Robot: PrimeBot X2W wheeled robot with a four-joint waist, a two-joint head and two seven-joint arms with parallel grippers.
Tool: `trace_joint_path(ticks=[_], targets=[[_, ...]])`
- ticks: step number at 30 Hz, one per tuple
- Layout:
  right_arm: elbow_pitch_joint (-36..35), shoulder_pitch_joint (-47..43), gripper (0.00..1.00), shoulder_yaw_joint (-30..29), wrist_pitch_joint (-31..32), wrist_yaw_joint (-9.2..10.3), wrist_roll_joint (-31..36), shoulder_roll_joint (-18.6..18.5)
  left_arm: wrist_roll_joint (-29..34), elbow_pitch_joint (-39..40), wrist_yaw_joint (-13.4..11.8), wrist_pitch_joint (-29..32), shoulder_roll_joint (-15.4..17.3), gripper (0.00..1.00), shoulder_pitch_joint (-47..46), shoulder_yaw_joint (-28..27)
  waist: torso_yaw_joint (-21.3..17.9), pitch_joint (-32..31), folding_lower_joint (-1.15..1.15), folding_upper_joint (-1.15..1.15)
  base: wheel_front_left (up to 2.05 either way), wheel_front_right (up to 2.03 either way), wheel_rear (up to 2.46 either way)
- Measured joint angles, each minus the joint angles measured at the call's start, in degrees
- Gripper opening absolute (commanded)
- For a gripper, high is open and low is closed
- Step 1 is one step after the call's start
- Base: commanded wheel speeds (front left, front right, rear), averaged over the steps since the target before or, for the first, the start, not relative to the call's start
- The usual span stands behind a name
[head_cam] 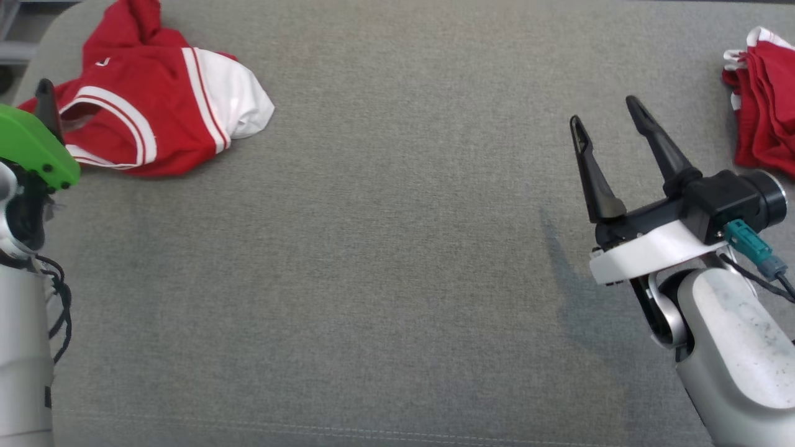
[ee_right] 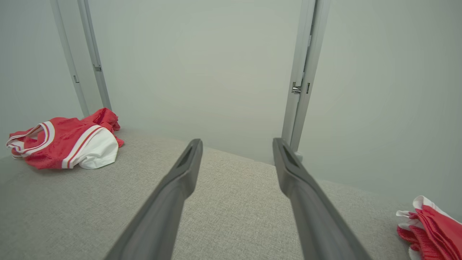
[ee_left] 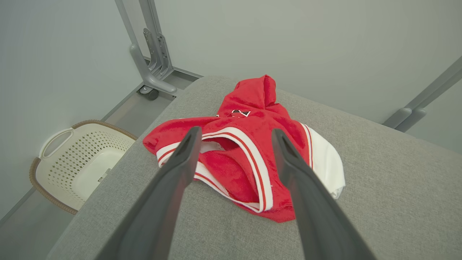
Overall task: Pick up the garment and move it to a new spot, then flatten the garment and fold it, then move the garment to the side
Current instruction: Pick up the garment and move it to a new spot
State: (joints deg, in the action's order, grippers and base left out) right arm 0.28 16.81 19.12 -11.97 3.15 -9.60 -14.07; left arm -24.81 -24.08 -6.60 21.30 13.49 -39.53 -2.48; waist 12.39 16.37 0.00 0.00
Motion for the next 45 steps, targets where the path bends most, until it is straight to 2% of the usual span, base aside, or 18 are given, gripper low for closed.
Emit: trace_joint_path(ticks=[8,15,28,29,31,42,45], targets=[[-4.7,4.9,1.00,-0.6,0.5,-0.05,1.3,-1.5,-2.4,-2.1,-0.1,2.7,0.9,1.00,-5.4,-3.9,-4.1,6.3,0.00,0.00,0.00,0.00,0.00],[-6.2,6.3,1.00,-1.6,0.5,-0.05,2.2,-2.6,-2.2,-6.2,-0.2,3.4,1.0,1.00,-6.5,-4.5,-6.4,10.6,0.01,0.00,0.00,0.00,0.00],[-7.8,7.4,1.00,-1.8,1.3,-0.12,2.4,-3.3,1.4,-12.6,-0.2,2.5,2.4,1.00,-7.2,-5.2,-8.0,14.7,0.01,0.00,0.00,0.00,0.00],[-7.9,7.4,1.00,-1.8,1.3,-0.12,2.6,-3.4,1.4,-12.8,-0.2,2.5,2.0,0.97,-7.5,-5.2,-8.1,14.8,0.01,0.00,0.00,0.00,0.00],[-7.9,7.4,1.00,-1.9,1.3,-0.12,2.6,-3.7,1.4,-13.1,-0.3,1.9,1.6,0.00,-8.1,-5.1,-8.1,15.0,0.01,0.00,0.00,0.00,0.00],[-7.3,7.4,1.00,-2.4,0.9,-0.04,2.6,-3.7,2.2,-13.4,-0.3,-4.9,0.2,0.00,-11.5,-4.6,-7.5,13.7,0.01,0.00,0.00,0.00,0.00],[-6.6,7.3,1.00,-2.5,0.4,-0.03,2.6,-3.5,2.1,-12.2,0.7,-7.1,-0.5,0.00,-13.1,-4.2,-7.2,12.8,0.01,0.00,0.00,0.00,0.00]])
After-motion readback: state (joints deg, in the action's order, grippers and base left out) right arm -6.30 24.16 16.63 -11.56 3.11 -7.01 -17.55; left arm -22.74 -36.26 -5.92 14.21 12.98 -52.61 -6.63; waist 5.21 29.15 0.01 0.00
